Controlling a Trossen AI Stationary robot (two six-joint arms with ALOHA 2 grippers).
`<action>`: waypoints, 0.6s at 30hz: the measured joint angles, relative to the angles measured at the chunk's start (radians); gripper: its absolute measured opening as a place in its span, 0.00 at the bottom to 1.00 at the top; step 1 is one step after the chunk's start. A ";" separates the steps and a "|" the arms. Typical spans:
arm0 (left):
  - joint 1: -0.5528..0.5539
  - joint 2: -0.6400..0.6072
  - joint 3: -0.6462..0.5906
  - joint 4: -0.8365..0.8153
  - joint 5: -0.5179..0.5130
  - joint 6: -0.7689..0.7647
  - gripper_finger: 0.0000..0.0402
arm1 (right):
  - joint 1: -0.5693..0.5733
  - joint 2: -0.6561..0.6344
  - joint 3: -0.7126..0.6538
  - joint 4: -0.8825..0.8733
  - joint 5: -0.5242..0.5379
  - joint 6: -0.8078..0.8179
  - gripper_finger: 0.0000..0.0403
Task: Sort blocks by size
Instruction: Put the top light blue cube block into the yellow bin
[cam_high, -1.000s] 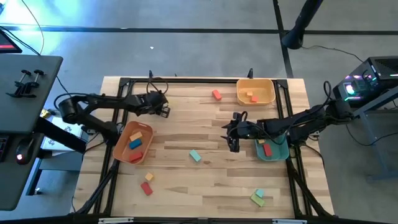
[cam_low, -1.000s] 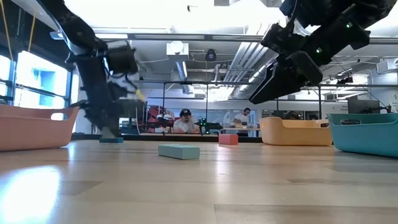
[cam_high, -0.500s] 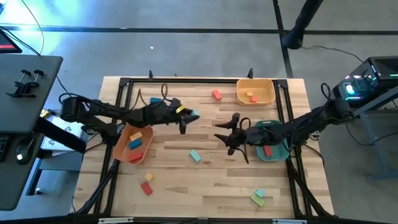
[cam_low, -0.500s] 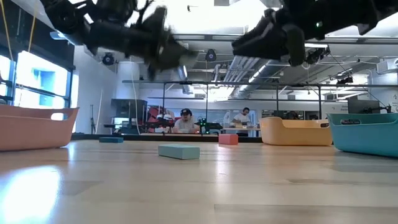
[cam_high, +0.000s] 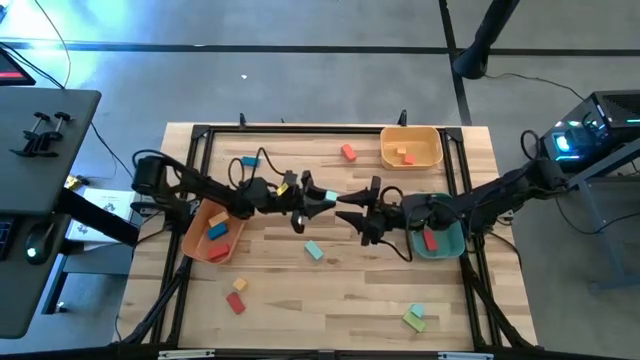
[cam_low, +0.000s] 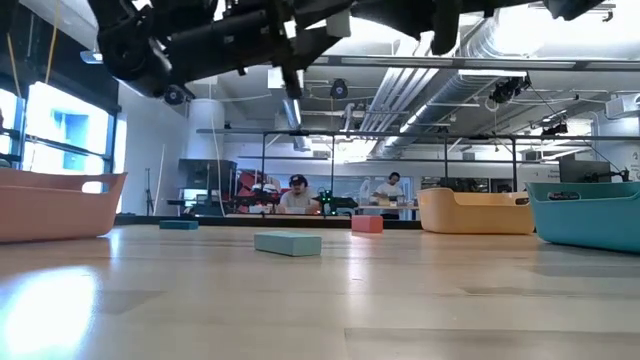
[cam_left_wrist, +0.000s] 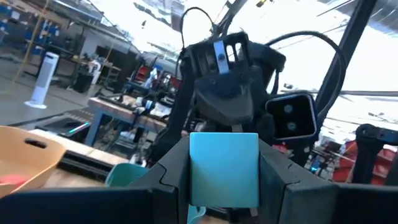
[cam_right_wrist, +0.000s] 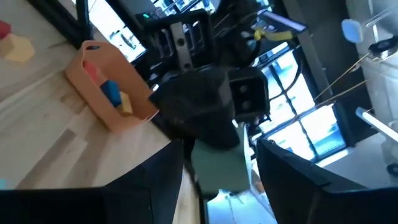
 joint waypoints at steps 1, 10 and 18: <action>-0.002 0.014 0.017 0.004 0.000 0.000 0.24 | 0.000 0.001 0.004 0.002 -0.003 -0.014 0.49; -0.002 0.046 0.064 0.000 0.056 -0.002 0.24 | 0.000 0.008 0.006 -0.011 0.026 -0.097 0.49; -0.002 0.045 0.064 -0.004 0.061 -0.002 0.25 | -0.018 0.008 0.006 -0.009 -0.052 -0.096 0.49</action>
